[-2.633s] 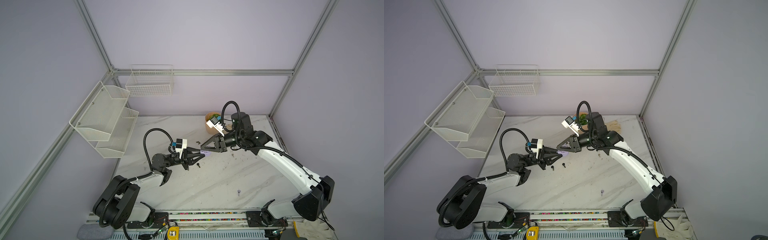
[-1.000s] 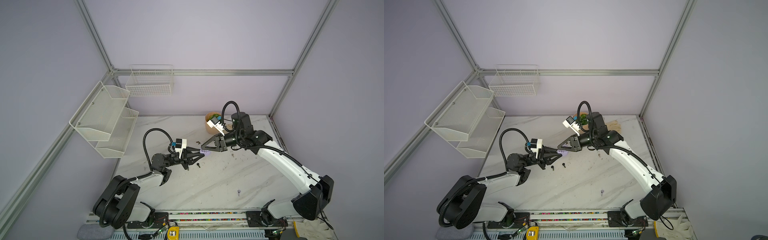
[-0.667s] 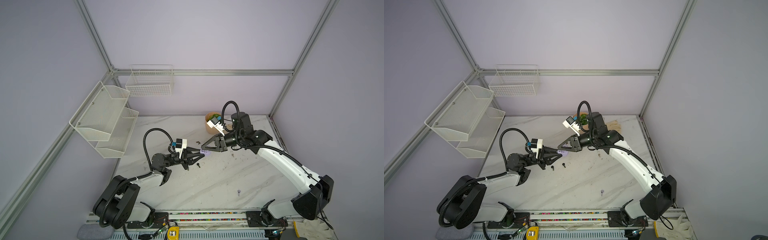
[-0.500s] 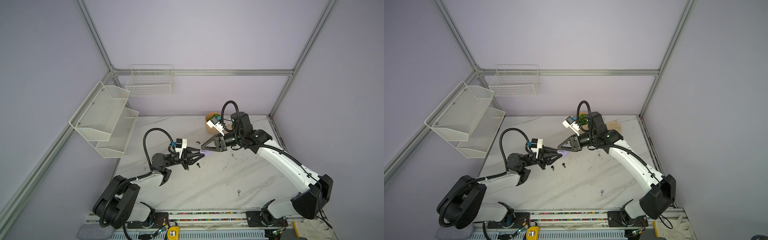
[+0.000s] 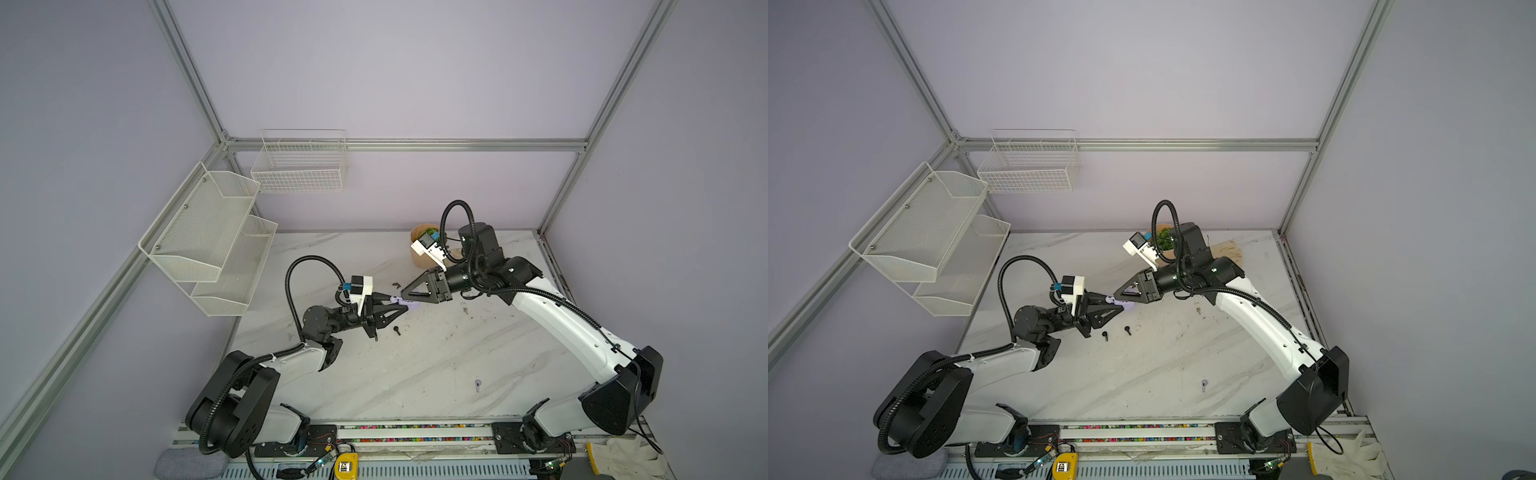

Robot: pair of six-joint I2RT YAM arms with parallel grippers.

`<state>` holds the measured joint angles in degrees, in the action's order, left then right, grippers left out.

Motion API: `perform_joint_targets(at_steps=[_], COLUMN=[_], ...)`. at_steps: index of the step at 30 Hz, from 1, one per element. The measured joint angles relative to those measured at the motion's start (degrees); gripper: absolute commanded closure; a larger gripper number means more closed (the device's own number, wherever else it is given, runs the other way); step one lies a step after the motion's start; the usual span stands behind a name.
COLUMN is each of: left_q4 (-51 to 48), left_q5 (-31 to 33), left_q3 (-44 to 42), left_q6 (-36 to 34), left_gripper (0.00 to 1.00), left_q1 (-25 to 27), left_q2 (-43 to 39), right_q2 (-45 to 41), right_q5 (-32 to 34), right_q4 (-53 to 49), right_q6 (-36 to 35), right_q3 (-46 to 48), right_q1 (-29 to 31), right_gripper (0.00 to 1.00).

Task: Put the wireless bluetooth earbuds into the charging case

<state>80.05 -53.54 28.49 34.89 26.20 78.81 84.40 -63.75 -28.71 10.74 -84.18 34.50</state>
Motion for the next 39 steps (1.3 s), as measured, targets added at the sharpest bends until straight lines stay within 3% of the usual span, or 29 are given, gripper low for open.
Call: perform_joint_targets(at_steps=[10, 14, 22, 27, 33, 39], left_q4=[0.0, 0.0, -0.2, -0.5, -7.3, -25.5], left_q5=[1.1, 3.5, 8.8, 12.1, 15.8, 22.0], left_q3=[0.0, 0.0, -0.2, -2.6, -4.5, -4.5], left_q6=[0.0, 0.0, 0.0, 0.3, 0.3, -4.1], left_gripper=[1.00, 1.00, 1.00, 1.00, 1.00, 1.00], left_q1=[-0.1, -0.3, -0.8, -3.3, -7.1, -7.7], left_q2=[0.0, 1.1, 6.6, 5.7, -2.8, -16.3], right_q2=[0.0, -1.1, -15.7, -19.5, -10.7, 5.4], right_q5=[1.8, 4.0, 15.4, 22.8, 28.9, 33.4], right_q4=[-1.1, -1.0, -0.6, -0.2, 7.8, 13.2], right_q6=[-0.1, -0.3, 0.5, 1.4, 5.5, 7.3], right_q3=[-1.7, -1.0, 12.4, 17.7, 26.4, 26.6], right_q1=[-0.3, -1.5, -4.4, -4.5, -3.5, 5.3], right_gripper=[0.66, 0.61, 0.59, 0.59, 0.65, 0.65])
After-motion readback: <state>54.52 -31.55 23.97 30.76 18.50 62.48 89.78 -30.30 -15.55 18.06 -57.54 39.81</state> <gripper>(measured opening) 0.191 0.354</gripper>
